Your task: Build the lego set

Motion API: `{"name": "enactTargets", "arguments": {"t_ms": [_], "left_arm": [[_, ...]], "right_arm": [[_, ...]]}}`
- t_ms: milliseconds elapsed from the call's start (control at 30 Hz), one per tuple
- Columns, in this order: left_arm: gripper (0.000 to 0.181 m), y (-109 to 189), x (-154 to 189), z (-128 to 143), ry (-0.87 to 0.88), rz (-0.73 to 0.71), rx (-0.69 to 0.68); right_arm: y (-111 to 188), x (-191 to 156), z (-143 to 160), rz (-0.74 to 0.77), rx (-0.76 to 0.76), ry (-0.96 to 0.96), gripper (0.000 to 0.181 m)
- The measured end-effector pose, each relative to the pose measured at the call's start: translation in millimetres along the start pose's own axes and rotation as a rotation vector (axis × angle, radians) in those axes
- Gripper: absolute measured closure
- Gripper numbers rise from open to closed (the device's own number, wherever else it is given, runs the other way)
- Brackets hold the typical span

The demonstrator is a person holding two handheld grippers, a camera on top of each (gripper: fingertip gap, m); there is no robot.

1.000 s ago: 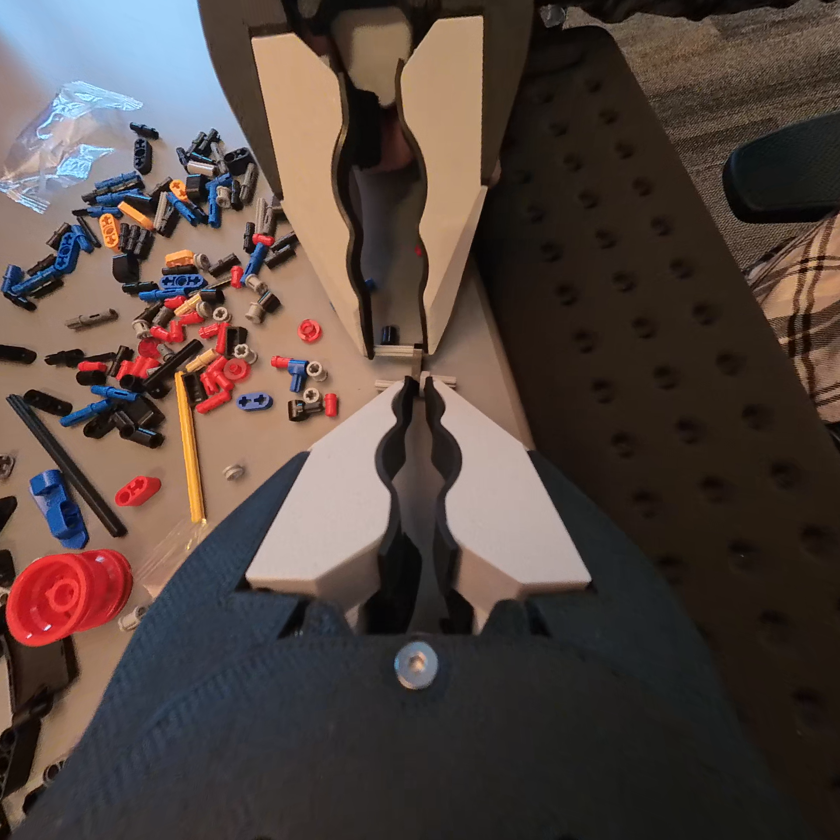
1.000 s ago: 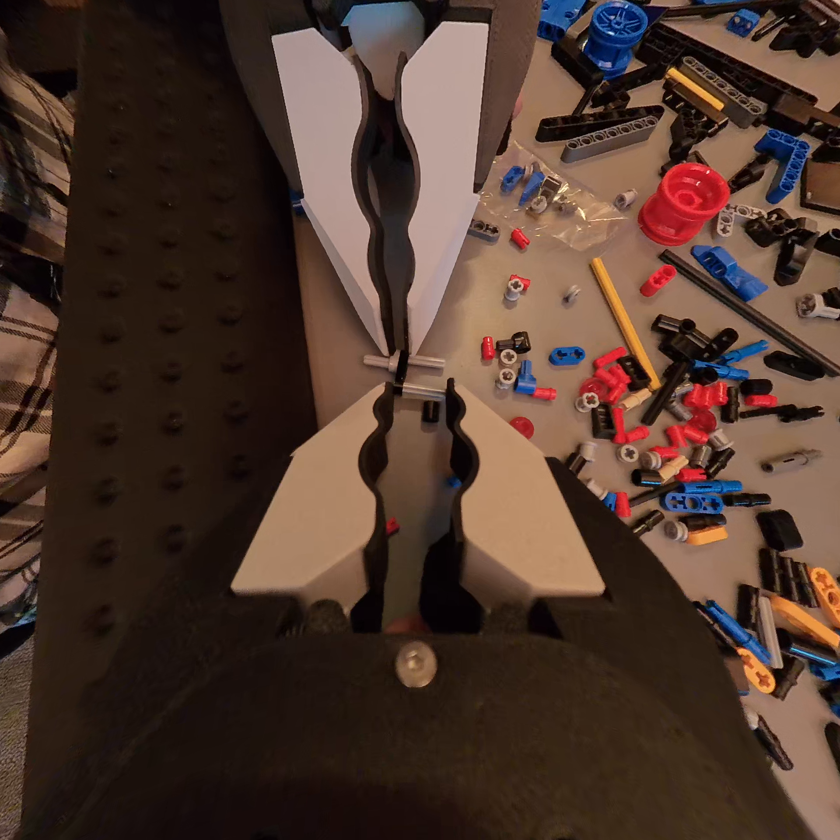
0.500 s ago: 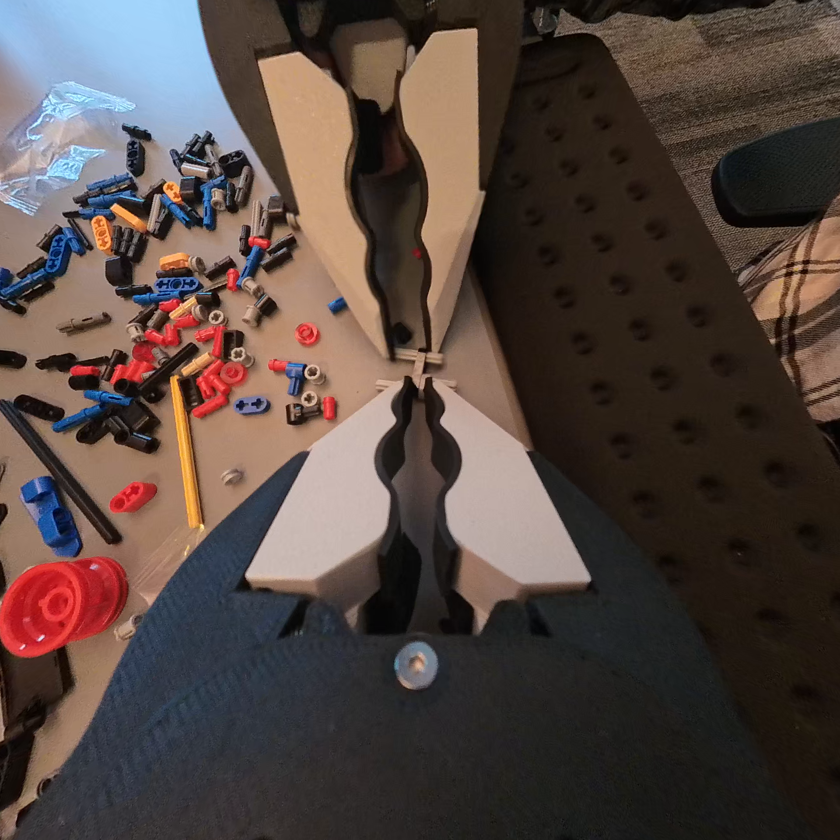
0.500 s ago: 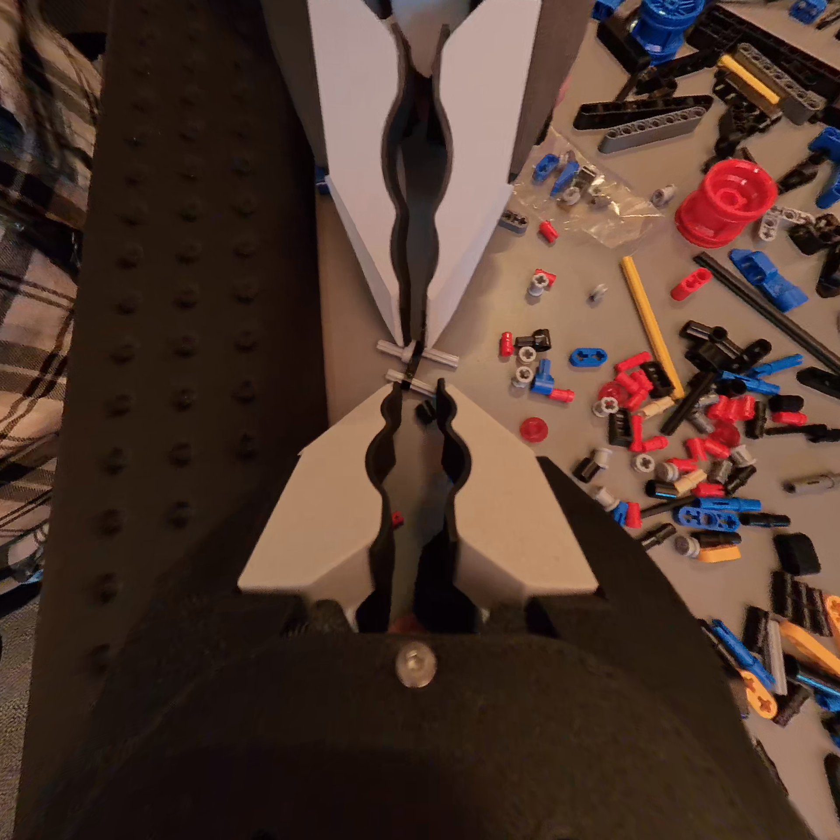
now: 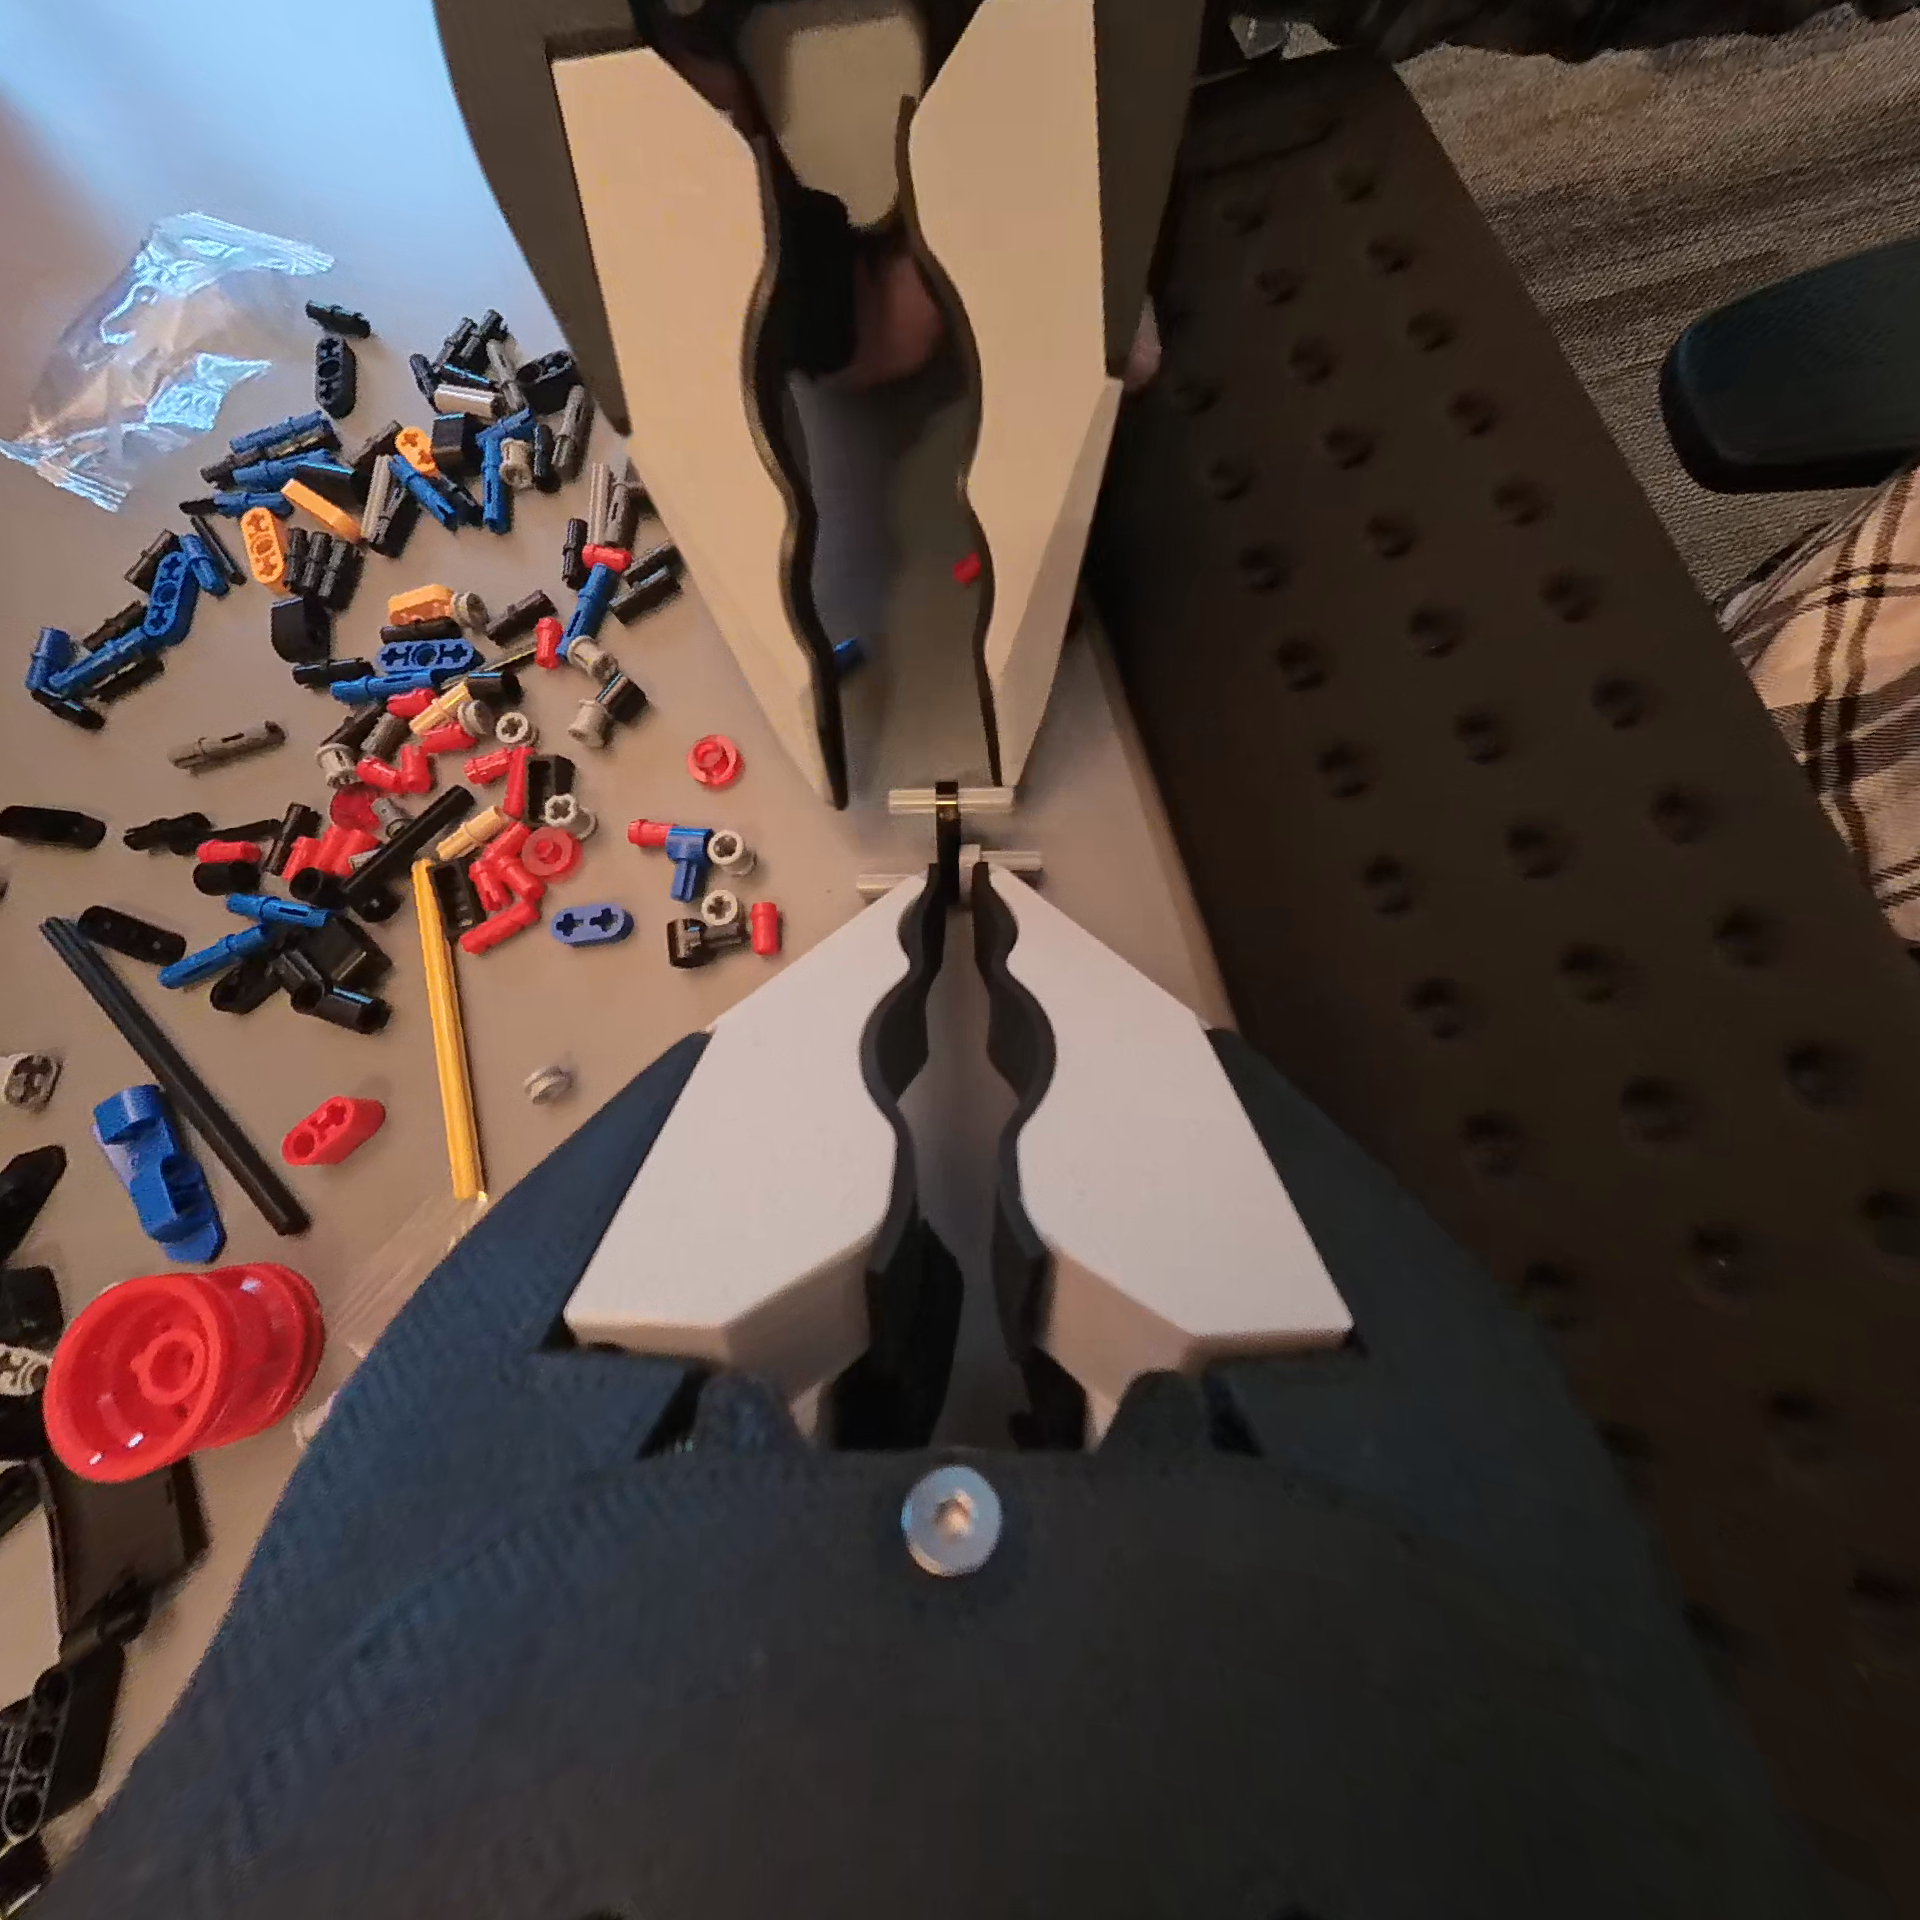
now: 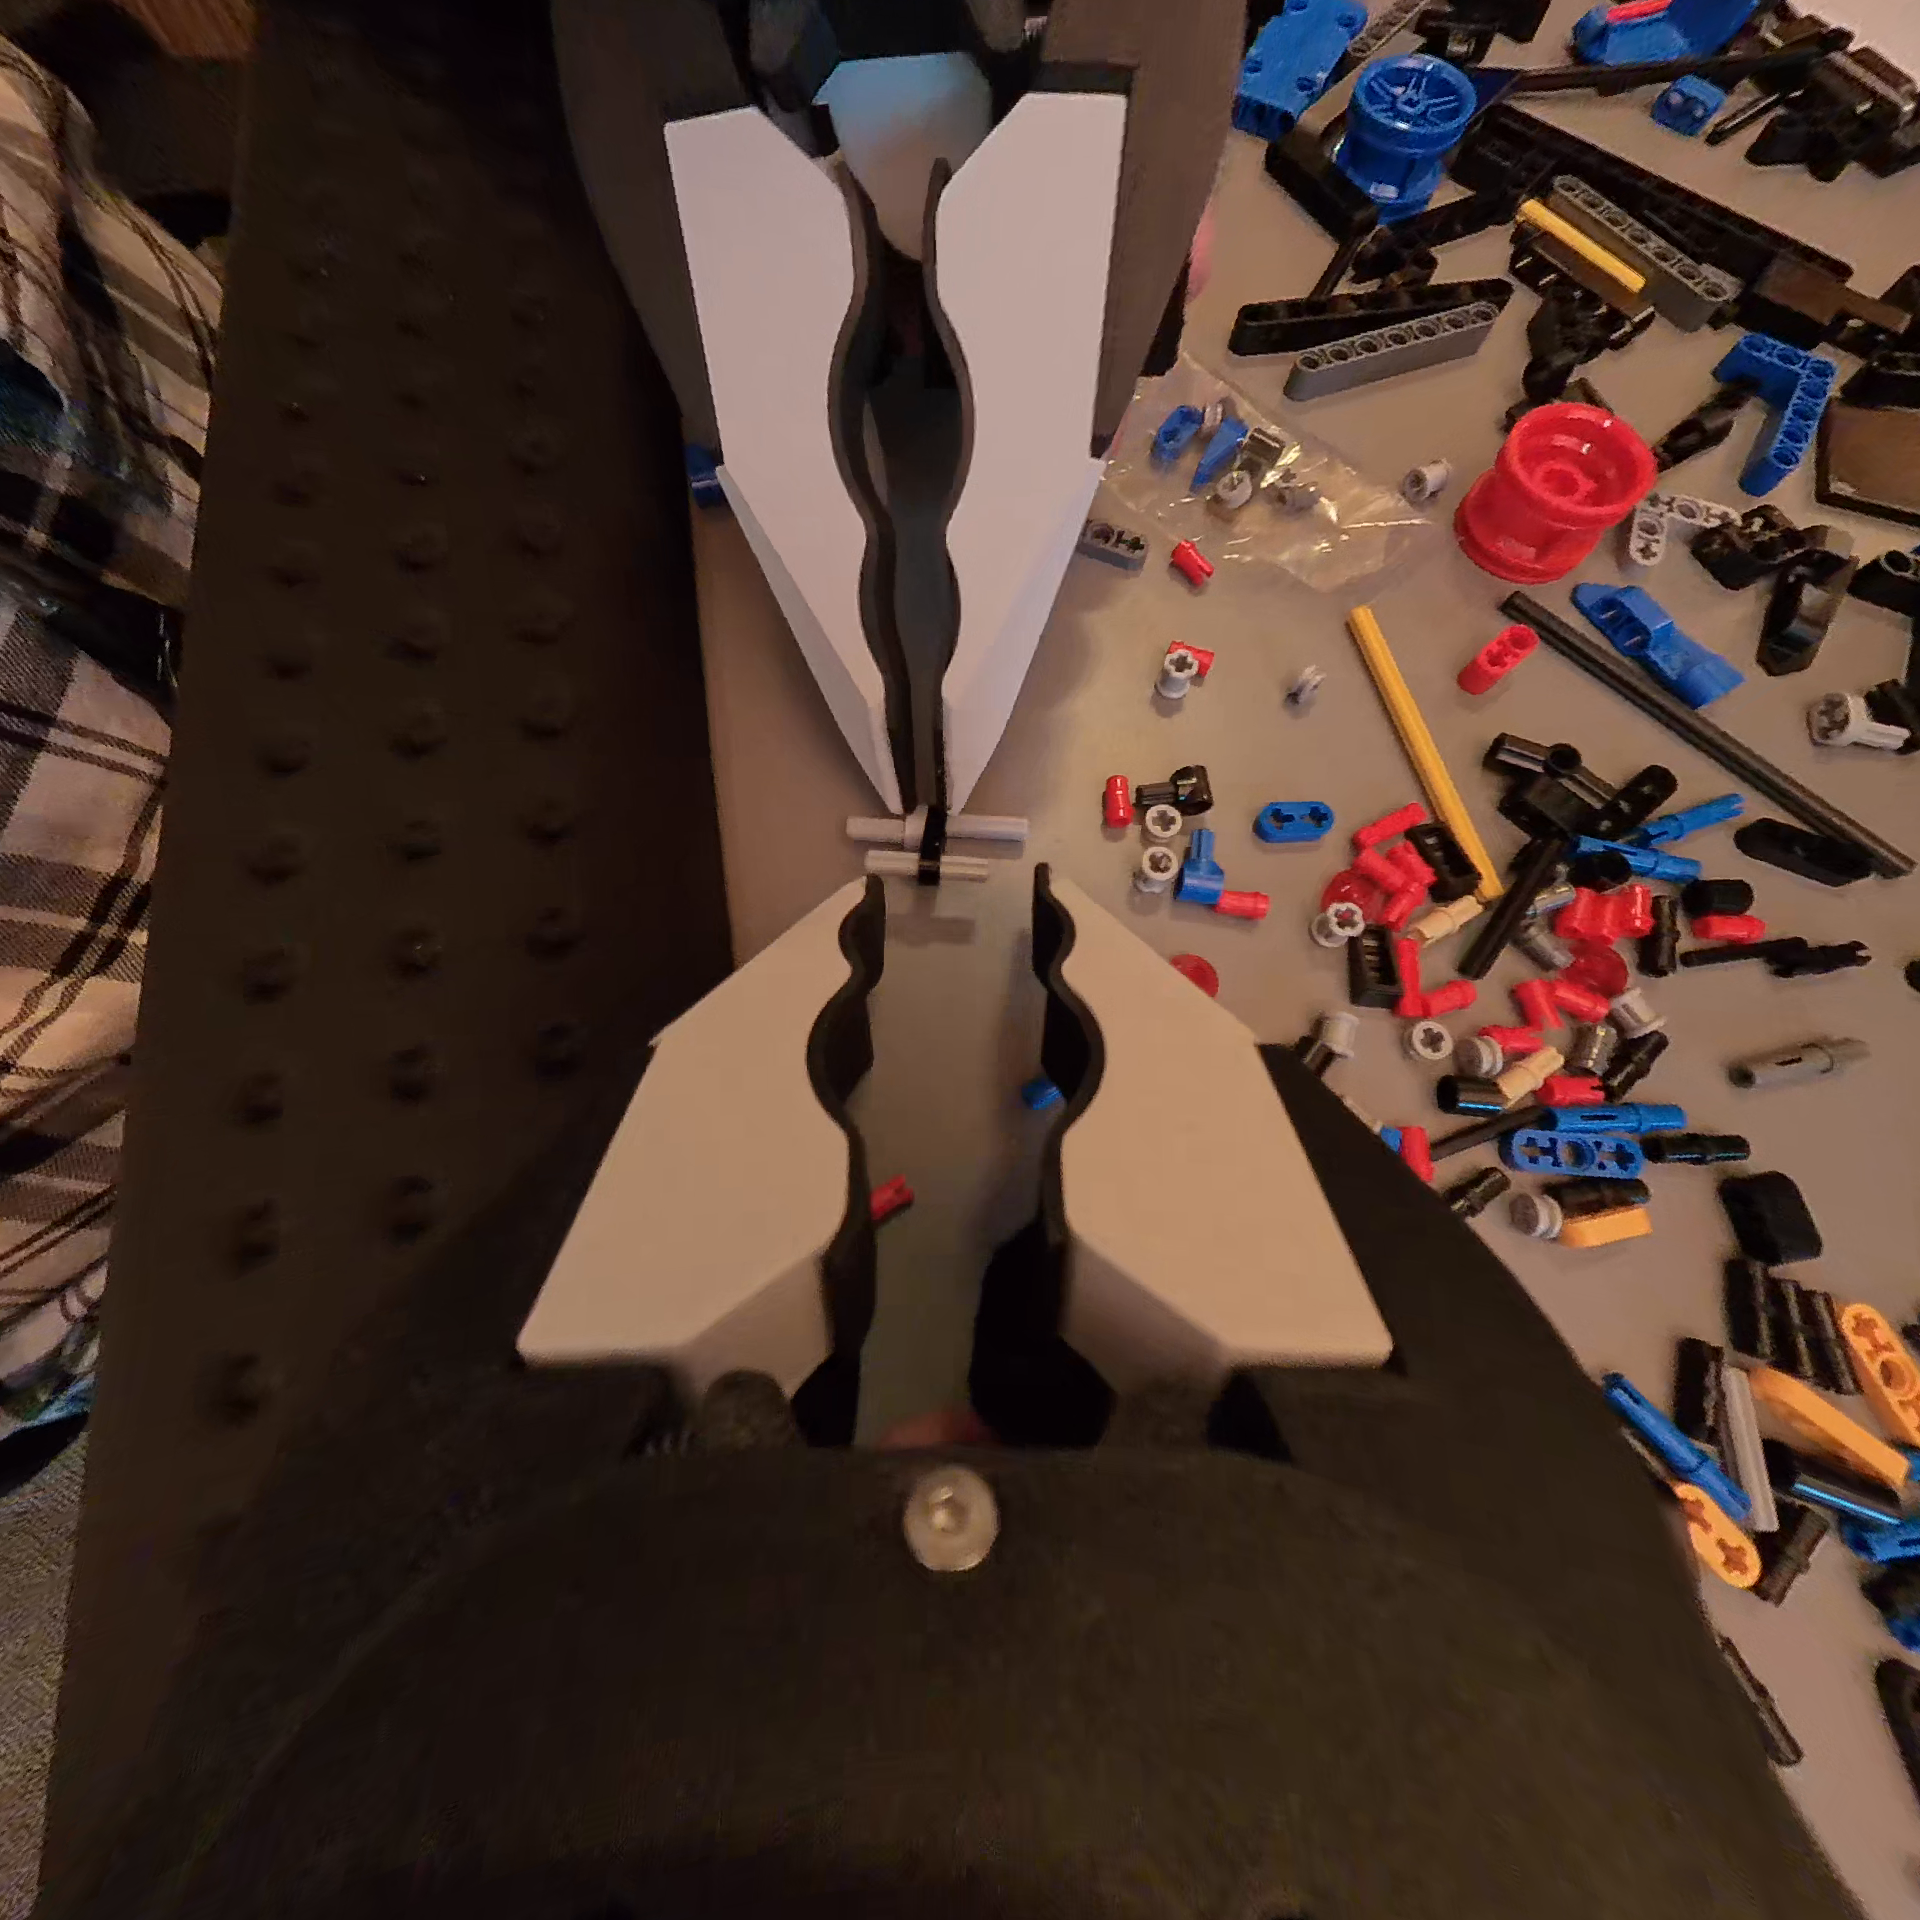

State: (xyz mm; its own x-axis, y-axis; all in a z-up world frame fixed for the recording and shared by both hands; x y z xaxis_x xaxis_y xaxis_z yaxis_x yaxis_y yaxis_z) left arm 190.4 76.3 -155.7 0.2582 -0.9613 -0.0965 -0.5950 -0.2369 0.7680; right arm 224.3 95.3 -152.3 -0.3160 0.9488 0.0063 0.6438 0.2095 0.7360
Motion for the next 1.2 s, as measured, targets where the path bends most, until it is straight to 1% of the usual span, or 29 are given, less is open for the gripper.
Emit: {"name": "enactTargets", "arguments": {"t_ms": [133,300,600,667,733,767,867,900,933,1033,1133,1200], "left_arm": [[0.178,3,-3,-1,-0.012,-0.022,0.001],[0.178,14,-6,-2,-0.009,-0.057,0.018],[0.178,49,-10,-1,-0.021,-0.149,0.076],[0.178,60,-12,0,-0.002,-0.183,0.117],[0.178,75,-16,-1,0.03,-0.222,0.187],[0.181,84,-19,-2,0.052,-0.236,0.233],[0.181,114,-23,-8,0.135,-0.237,0.414],[0.181,121,-26,-8,0.163,-0.238,0.455],[0.181,124,-28,-5,0.179,-0.241,0.465],[0.181,119,-33,8,0.176,-0.267,0.403],[0.181,116,-34,18,0.187,-0.266,0.351],[0.181,116,-34,25,0.193,-0.263,0.319]], "right_arm": [[-3,-1,-3,0.03,-0.007,0.024,0.154],[-2,2,-17,0.096,0.002,0.039,0.153],[4,4,-55,0.142,0.072,0.029,0.148],[5,7,-66,0.161,0.104,0.009,0.148],[6,11,-80,0.169,0.162,-0.028,0.147],[7,13,-86,0.167,0.189,-0.042,0.147],[6,16,-109,0.159,0.278,-0.08,0.146],[4,15,-117,0.147,0.307,-0.089,0.146],[1,15,-123,0.139,0.316,-0.098,0.146],[-11,21,-124,0.178,0.246,-0.074,0.149],[-17,23,-118,0.204,0.18,-0.059,0.15],[-19,22,-109,0.213,0.122,-0.054,0.15]]}}
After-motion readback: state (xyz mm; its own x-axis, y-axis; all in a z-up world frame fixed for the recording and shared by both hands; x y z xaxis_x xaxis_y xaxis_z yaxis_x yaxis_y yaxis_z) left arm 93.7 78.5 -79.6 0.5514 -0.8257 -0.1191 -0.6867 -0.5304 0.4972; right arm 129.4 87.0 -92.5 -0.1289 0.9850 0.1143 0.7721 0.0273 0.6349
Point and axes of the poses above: each gripper's, where its closed fingertips meet, y back along the fingers, z out of its underside, x = y × z across the jaws, the point moved 2 cm from there along y, back along the fingers, and after that the axes turned 8 degrees about -x, right-handed, at the moved point
